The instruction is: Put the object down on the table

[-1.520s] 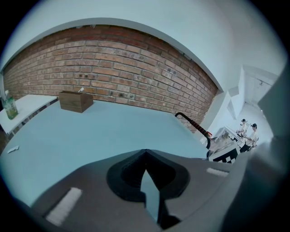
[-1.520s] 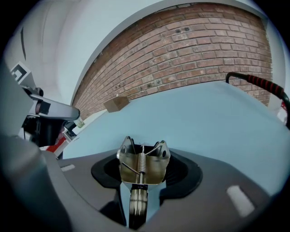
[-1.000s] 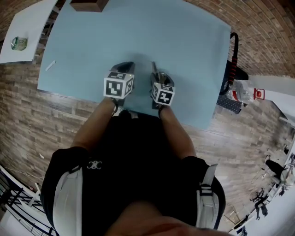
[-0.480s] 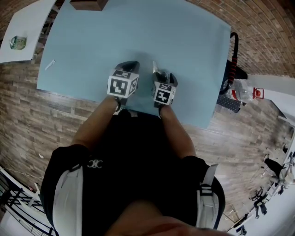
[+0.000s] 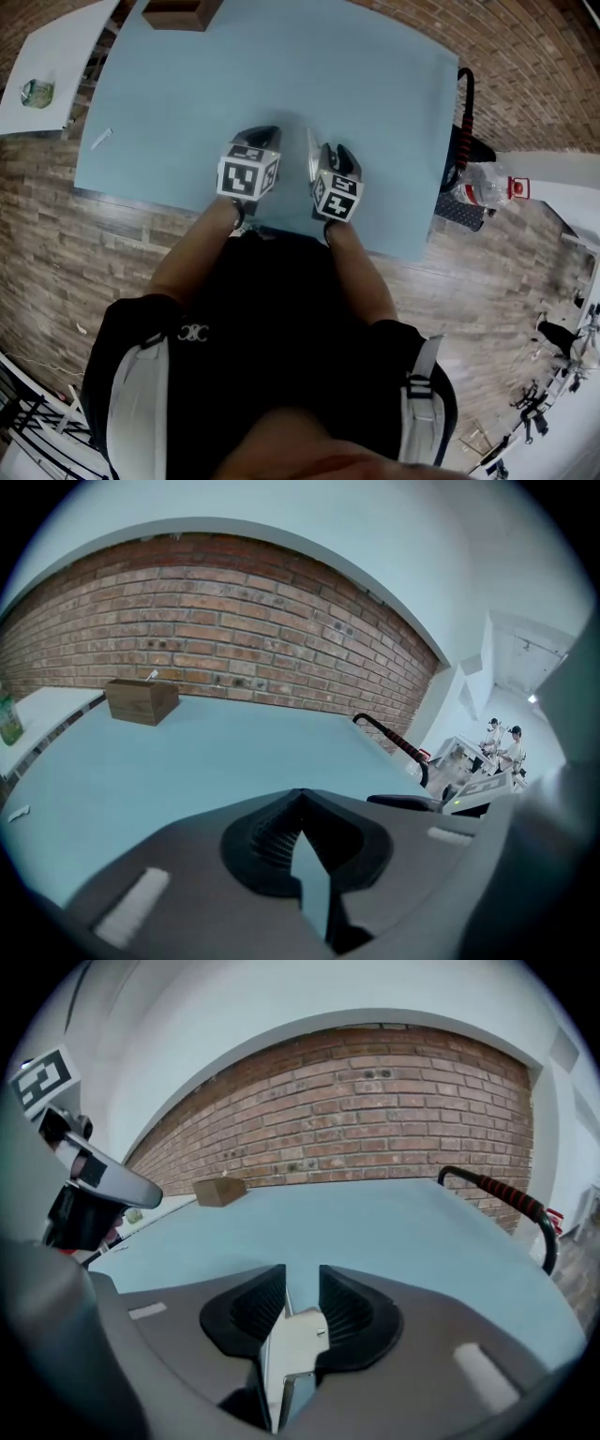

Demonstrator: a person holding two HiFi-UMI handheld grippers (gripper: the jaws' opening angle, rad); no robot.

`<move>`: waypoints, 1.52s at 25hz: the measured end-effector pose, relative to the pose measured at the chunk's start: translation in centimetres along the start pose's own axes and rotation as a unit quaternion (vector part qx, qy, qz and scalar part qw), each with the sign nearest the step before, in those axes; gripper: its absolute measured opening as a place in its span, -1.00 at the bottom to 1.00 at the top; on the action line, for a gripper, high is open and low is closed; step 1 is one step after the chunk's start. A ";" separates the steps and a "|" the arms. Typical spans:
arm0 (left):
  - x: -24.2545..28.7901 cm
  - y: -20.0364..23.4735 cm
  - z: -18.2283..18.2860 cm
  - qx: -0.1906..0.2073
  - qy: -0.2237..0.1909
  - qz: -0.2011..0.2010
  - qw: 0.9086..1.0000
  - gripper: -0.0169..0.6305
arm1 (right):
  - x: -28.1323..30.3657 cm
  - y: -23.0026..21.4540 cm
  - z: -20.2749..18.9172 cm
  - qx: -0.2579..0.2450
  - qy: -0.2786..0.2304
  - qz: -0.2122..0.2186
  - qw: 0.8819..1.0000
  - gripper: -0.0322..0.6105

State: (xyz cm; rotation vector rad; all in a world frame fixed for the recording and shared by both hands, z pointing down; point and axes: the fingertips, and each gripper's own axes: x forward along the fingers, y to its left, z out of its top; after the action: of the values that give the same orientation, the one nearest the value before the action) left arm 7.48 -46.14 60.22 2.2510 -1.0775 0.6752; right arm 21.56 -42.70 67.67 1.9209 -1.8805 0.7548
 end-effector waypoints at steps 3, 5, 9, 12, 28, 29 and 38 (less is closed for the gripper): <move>-0.4 -0.5 1.0 0.003 -0.015 -0.002 1.000 -0.95 | -1.2 -0.2 2.5 0.002 -0.025 -0.013 1.000 -0.81; -0.8 -0.9 1.8 0.006 -0.024 -0.006 1.000 -0.95 | -2.5 -0.1 5.1 -0.002 -0.053 -0.018 0.998 -0.85; -2.0 -1.8 3.5 0.011 -0.048 -0.013 0.999 -0.95 | -5.4 0.2 10.5 0.010 -0.119 -0.013 0.993 -0.85; -2.7 -2.4 4.8 0.018 -0.063 -0.016 0.998 -0.95 | -7.8 -0.1 13.8 0.021 -0.146 -0.016 0.989 -0.85; -5.2 -5.7 9.7 0.050 -0.109 -0.036 0.992 -0.95 | -14.3 -1.2 19.2 0.024 -0.215 -0.021 0.976 -0.86; -5.3 -5.8 9.8 0.051 -0.110 -0.037 0.992 -0.95 | -14.4 -1.2 19.2 0.023 -0.216 -0.020 0.976 -0.86; -5.0 -6.3 10.1 0.052 -0.109 -0.043 0.992 -0.95 | -14.5 -1.9 18.9 0.031 -0.212 -0.025 0.977 -0.86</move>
State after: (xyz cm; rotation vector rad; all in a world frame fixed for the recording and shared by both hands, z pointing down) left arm 11.80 -46.82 48.09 2.4906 -1.0597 0.4685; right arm 26.23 -42.06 44.25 2.3019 -2.0520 0.4128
